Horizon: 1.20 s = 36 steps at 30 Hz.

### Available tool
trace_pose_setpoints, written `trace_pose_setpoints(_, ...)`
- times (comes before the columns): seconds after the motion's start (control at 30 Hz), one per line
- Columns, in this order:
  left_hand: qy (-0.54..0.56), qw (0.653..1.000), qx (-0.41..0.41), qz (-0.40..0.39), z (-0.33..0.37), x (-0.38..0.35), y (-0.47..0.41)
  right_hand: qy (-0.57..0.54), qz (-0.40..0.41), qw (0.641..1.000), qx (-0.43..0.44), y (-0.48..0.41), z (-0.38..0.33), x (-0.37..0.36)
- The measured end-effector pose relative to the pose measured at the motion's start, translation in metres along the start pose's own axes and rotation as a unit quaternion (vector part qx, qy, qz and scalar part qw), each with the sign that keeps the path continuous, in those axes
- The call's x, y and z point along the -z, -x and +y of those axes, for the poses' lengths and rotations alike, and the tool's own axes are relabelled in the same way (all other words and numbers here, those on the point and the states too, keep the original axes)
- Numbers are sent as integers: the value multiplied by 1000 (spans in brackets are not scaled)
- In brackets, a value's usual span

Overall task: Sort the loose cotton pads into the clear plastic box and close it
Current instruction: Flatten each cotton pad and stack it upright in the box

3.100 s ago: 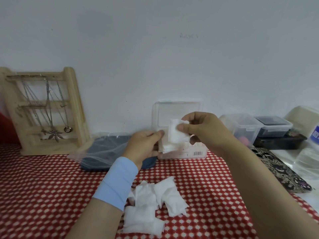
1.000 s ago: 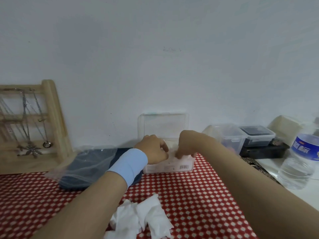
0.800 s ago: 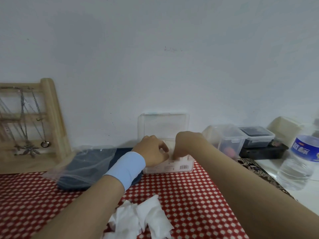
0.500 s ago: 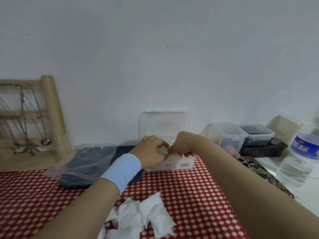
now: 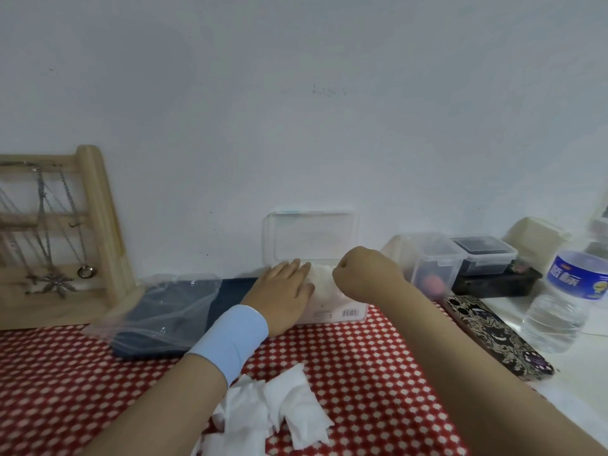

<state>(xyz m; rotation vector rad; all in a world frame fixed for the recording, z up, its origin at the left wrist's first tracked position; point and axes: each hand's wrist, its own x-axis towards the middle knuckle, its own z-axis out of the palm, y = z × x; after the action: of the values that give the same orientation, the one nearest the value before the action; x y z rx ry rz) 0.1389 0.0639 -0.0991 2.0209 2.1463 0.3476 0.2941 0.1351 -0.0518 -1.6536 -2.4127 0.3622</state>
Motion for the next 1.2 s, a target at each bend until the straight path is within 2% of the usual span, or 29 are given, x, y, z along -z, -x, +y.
trace_pose_setpoints(0.07, -10, 1000, 9, 1, -2, 1, -2, 43, 68, 995, 56, 8, 3, -9)
trace_pose_setpoints(0.1, -11, 1000, 14, -9, -3, 0, -3, 53, 70, 991, 102, 12, 3, -17)
trace_pose_setpoints(0.2, -4, 999, 18, -37, -4, 0, -3, 91, -19, 972, 216, 17, 4, -36)
trace_pose_setpoints(0.27, 1, 999, 16, -40, -4, 4, 0, 78, -65, 975, 198, 18, 5, -41)
trace_pose_setpoints(0.37, 41, 999, 20, -5, -5, 17, 17, 53, -69, 981, 175, 22, 1, -36)
trace_pose_setpoints(0.5, 86, 993, 20, 74, -8, 41, 57, -40, -2, 978, 204, 45, -15, -21)
trace_pose_setpoints(0.57, 109, 992, 40, 48, -13, 53, 81, -109, -15, 966, 234, 64, -28, -13)
trace_pose_setpoints(0.67, 114, 988, 85, -63, -23, 64, 119, -140, -160, 944, 251, 89, -45, -6)
trace_pose_setpoints(0.77, 71, 974, 118, -180, -29, 67, 146, -78, -277, 921, 263, 108, -57, -6)
trace_pose_setpoints(0.9, -30, 952, 135, -273, -31, 57, 160, 33, -299, 919, 254, 118, -69, -23)
trace_pose_setpoints(0.97, -19, 955, 123, -270, -32, 45, 160, 48, -291, 921, 253, 118, -72, -33)
trace_pose_setpoints(1.2, 59, 981, 70, -171, -26, 29, 138, 9, -252, 933, 258, 100, -53, -33)
